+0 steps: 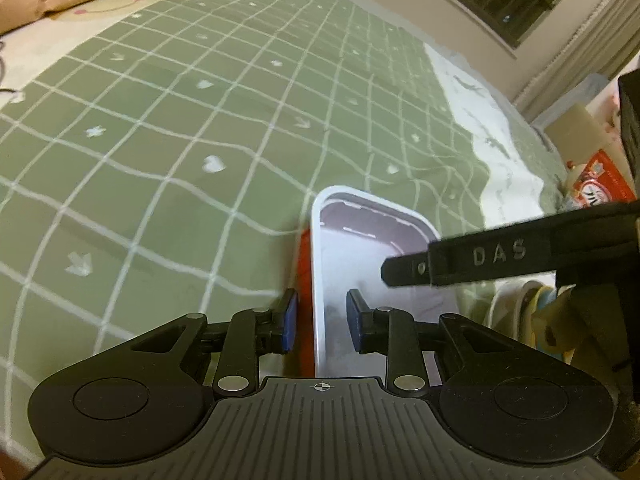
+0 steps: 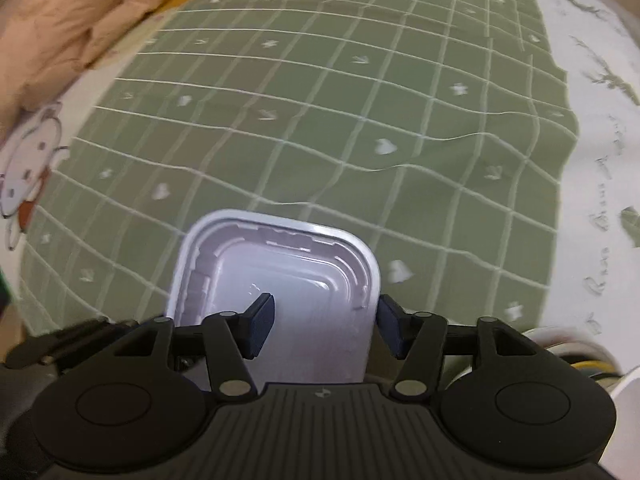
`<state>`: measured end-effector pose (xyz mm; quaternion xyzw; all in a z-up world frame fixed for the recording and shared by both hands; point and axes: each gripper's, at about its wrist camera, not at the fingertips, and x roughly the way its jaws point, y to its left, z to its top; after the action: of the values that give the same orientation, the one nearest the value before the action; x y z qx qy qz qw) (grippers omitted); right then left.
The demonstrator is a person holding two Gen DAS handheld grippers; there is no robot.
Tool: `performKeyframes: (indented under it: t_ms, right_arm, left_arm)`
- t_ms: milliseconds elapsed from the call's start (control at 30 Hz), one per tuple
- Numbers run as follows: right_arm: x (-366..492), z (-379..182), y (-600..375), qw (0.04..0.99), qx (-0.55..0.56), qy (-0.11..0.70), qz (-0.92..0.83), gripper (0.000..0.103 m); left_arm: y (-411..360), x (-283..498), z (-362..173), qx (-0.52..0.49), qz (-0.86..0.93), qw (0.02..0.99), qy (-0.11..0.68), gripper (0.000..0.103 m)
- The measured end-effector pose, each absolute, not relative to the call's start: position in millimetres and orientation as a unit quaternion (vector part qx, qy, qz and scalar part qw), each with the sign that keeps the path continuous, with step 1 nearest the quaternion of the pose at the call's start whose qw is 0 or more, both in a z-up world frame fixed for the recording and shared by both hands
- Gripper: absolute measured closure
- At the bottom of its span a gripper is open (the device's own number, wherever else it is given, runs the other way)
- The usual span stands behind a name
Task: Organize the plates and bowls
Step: 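Move both grippers to the white-and-red rectangular tray and grasp its rim, then lift the rectangular tray and carry it over the bowl stack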
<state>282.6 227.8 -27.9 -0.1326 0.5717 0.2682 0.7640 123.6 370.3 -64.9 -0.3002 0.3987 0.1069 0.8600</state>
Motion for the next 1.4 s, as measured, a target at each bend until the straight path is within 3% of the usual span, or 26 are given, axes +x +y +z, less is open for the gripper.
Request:
performKeyframes:
  t_ms: [233,467,667,800,1000,1400]
  right_arm:
    - [254,-19,233,0.746,-0.087,0.561,0.349,0.046]
    - [202,-5,214,0.802,-0.135,0.454,0.363,0.046]
    - [190,-34,188,0.807,-0.107,0.466,0.347,0.046]
    - [193,-51,179,0.795,-0.079,0.492,0.346,0.059]
    - [187,-61,169,0.782,-0.044,0.503,0.365,0.059]
    - [170,-28,149,0.796,-0.018,0.459,0.395,0.062]
  left_arm:
    - [387,73,-65,-0.343,0.126,0.845,0.391,0.074]
    - [386,58,-63,-0.335,0.144,0.841,0.400,0.074]
    - [377,65,-67,-0.315,0.150,0.838,0.419,0.074]
    - [374,67,-69,-0.309,0.153,0.837,0.425,0.074]
    - [368,74,-71,-0.307,0.146,0.835,0.432,0.074]
    - [343,76,-36,-0.289,0.152,0.853,0.406,0.074]
